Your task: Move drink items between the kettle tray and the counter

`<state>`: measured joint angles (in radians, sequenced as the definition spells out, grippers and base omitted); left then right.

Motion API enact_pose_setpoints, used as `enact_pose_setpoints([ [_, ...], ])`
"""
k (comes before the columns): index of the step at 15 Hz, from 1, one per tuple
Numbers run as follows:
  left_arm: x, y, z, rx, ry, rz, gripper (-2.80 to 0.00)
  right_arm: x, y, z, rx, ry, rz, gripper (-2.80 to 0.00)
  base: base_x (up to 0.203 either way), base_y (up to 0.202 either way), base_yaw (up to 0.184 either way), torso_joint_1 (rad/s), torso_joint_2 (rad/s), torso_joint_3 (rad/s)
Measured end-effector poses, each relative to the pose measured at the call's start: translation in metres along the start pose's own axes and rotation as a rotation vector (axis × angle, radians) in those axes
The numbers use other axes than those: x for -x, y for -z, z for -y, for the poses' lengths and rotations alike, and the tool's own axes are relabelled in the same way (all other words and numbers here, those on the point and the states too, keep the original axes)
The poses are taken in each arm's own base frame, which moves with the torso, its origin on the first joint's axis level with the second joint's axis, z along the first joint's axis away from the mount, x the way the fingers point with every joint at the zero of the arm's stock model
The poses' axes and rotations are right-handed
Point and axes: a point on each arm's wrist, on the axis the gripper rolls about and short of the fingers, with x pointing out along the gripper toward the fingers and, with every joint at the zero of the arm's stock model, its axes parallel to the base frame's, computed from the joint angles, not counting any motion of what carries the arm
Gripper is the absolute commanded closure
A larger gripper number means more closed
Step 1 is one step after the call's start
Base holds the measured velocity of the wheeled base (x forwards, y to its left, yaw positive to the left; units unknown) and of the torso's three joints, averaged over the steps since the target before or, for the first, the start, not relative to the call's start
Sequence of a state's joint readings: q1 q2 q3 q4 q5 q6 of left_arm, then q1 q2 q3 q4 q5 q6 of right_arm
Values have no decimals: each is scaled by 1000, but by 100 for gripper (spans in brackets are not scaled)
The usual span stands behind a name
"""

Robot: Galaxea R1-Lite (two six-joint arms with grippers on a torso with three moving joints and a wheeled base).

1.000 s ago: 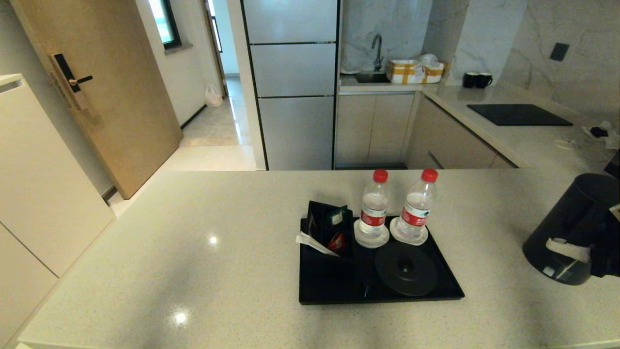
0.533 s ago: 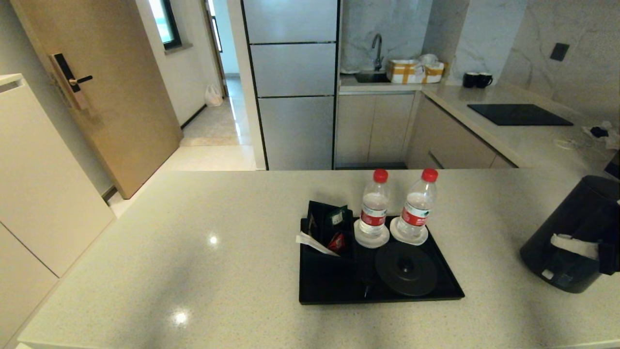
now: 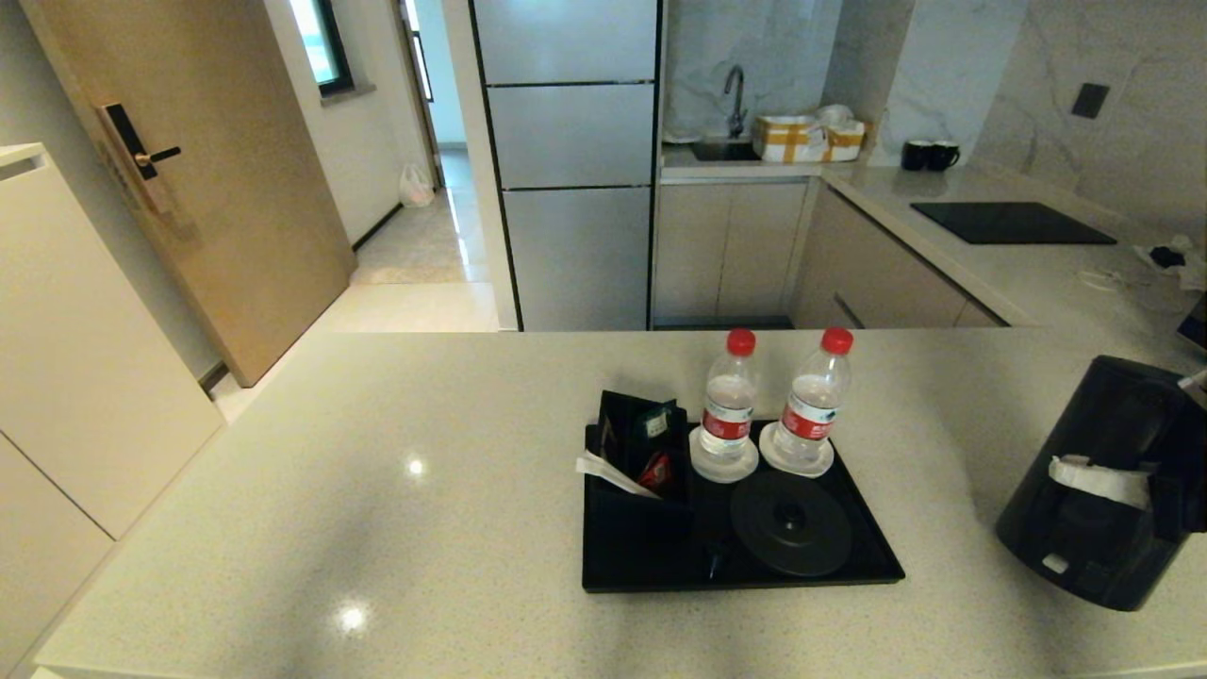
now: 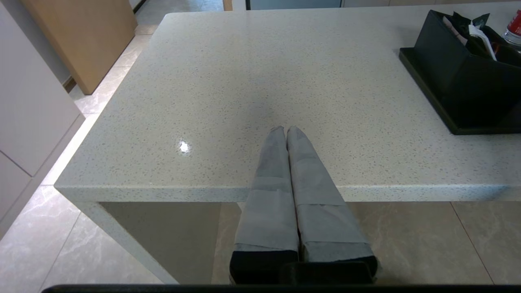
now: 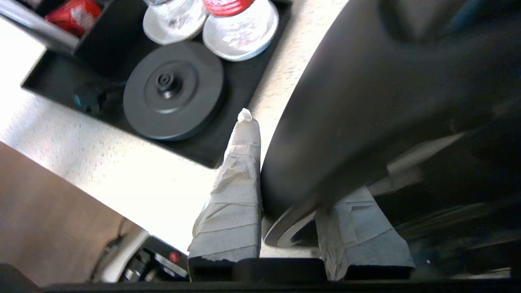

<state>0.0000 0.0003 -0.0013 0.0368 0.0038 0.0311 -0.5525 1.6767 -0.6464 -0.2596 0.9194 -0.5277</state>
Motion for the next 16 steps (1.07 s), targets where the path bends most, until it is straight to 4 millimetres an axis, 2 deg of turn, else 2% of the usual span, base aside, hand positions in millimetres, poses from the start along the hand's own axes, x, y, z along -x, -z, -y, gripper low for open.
enact_pose_setpoints([
  [7, 0, 0, 0, 0, 0, 0, 0, -2, -13, -36, 100, 1, -18, 0, 0, 0, 0, 0, 0, 0],
  [14, 0, 0, 0, 1, 0, 0, 0, 4, -26, -59, 149, -20, 12, 0, 0, 0, 0, 0, 0, 0],
  [16, 0, 0, 0, 0, 0, 0, 0, 5, -31, -74, 180, -57, 25, 0, 0, 0, 0, 0, 0, 0],
])
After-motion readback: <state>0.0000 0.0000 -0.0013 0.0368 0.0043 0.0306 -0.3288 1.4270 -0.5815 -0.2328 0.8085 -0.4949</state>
